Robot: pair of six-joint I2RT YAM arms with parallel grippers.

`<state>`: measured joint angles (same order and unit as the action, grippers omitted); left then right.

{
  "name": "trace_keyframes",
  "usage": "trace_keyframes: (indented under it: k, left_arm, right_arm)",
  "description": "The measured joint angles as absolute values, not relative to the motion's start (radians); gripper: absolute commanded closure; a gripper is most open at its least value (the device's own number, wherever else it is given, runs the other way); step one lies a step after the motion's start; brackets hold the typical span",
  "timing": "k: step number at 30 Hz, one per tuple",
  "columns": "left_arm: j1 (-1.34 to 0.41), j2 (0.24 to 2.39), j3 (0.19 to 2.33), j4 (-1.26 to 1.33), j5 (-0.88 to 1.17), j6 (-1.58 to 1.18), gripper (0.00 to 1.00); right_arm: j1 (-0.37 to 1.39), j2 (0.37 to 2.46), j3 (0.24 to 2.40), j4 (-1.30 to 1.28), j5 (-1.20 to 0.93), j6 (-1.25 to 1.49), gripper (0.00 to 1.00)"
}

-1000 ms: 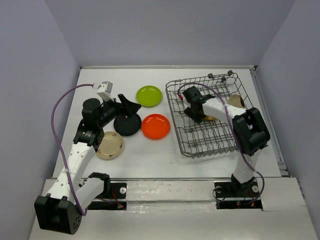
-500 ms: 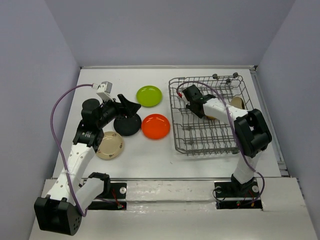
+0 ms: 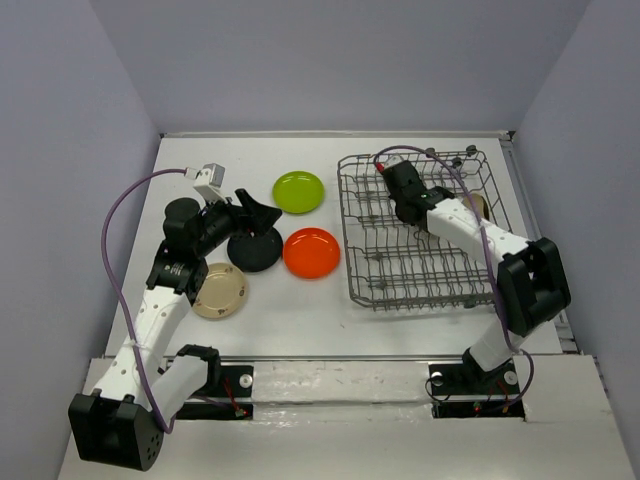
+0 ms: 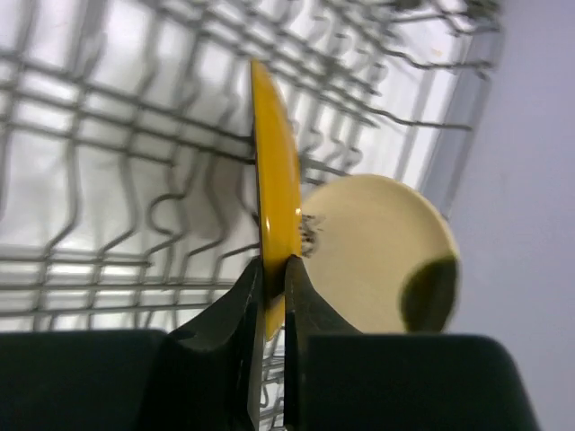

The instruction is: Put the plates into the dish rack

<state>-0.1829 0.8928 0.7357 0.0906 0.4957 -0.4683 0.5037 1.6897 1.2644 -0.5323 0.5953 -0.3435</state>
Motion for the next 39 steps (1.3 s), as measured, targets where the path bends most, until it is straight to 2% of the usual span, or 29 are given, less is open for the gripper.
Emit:
trace_keyframes:
  k: [10, 22, 34, 39]
  left_arm:
    - [-0.183, 0.893, 0.730, 0.094, 0.496, -0.469, 0.14]
    - [-0.183, 0.902, 0.728, 0.109, 0.502, -0.473, 0.14]
    - [-0.191, 0.939, 0.728, 0.107, 0.496, -0.476, 0.13]
    - [-0.191, 0.950, 0.728, 0.107, 0.486, -0.476, 0.13]
  right_arm:
    - [0.412, 1.634, 1.229, -0.519, 0.802, -0.144, 0.93]
    - [0.347, 1.575, 1.155, -0.533, 0.839, 0.130, 0.93]
    - [0.329, 1.547, 1.096, -0.547, 0.843, 0.283, 0.76]
    - [0.329, 1.530, 1.065, -0.557, 0.805, 0.304, 0.73]
